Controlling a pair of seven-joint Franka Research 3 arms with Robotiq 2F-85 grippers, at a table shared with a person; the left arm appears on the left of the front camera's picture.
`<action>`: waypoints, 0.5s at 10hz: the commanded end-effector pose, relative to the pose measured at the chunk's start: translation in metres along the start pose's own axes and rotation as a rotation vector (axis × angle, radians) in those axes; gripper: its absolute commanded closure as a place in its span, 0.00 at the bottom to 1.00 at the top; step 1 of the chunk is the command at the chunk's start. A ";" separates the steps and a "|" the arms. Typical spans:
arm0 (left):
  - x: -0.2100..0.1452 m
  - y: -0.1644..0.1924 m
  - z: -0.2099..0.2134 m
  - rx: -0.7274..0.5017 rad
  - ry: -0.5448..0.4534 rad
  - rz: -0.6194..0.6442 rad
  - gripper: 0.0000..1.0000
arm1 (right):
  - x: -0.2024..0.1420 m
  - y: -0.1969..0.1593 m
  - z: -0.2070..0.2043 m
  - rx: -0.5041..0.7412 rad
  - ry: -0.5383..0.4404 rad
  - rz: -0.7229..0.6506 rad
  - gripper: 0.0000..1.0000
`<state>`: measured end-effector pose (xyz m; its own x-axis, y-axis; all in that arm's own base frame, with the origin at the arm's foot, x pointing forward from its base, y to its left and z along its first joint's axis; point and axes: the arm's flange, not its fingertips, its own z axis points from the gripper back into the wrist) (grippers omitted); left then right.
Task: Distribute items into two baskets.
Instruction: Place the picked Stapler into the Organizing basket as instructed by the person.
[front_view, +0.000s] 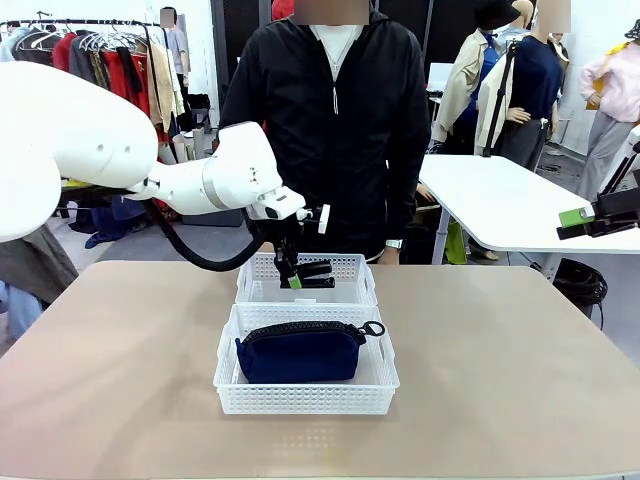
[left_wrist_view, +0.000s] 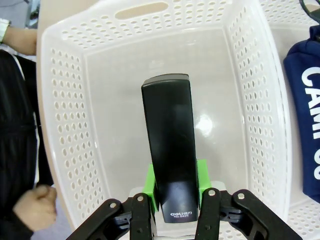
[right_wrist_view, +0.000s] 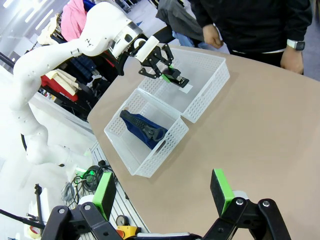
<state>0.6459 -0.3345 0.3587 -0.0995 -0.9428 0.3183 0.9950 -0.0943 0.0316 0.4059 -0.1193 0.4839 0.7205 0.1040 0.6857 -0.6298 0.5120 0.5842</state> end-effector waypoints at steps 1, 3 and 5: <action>0.004 0.005 -0.006 0.014 0.011 0.006 0.89 | -0.001 0.001 0.000 0.002 -0.003 0.000 0.00; 0.002 0.005 -0.019 0.005 0.009 0.002 0.89 | -0.001 0.001 0.000 0.002 -0.003 0.000 0.00; 0.000 0.006 -0.028 -0.002 0.010 0.009 0.89 | -0.001 0.001 0.000 0.002 -0.003 0.000 0.00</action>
<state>0.6485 -0.3416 0.3289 -0.0988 -0.9418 0.3213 0.9949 -0.1001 0.0123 0.4059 -0.1193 0.4839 0.7205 0.1040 0.6857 -0.6298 0.5120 0.5841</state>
